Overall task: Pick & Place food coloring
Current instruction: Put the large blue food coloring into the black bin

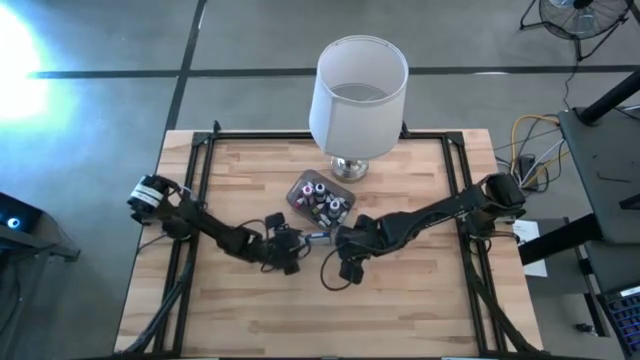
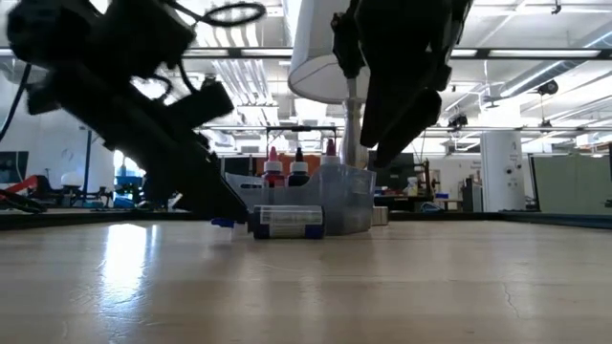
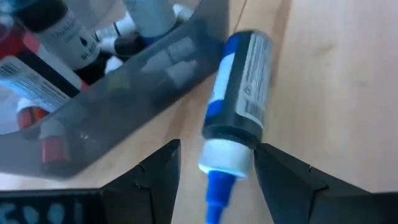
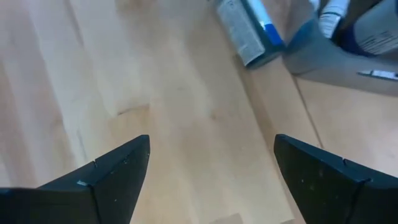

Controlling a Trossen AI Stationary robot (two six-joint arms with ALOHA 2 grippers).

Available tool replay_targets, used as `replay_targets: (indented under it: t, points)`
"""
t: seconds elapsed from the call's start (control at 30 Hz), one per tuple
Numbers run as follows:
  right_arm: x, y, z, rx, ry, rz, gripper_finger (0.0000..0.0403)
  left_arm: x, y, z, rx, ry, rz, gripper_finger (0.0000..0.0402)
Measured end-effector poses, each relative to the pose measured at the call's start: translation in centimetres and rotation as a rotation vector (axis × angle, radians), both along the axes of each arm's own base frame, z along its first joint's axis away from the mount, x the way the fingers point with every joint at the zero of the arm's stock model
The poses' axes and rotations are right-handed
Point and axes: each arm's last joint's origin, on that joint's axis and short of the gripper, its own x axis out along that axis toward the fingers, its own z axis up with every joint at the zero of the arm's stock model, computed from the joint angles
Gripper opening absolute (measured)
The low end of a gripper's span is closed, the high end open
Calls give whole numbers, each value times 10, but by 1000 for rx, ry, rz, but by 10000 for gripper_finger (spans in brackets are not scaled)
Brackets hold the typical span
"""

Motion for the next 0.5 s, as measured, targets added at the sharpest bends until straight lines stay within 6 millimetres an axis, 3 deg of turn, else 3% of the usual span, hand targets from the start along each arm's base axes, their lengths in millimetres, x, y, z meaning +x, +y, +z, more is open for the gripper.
replay_targets:
  t: [0.23, 0.5]
  points:
    - [-1, -1, -1, -3, 4, -7, 334, 4, 8, -2, -59, 70, -129, 181]
    - [-5, -3, -10, -21, 30, -33, 334, 4, 8, -3, -67, 72, -133, 176]
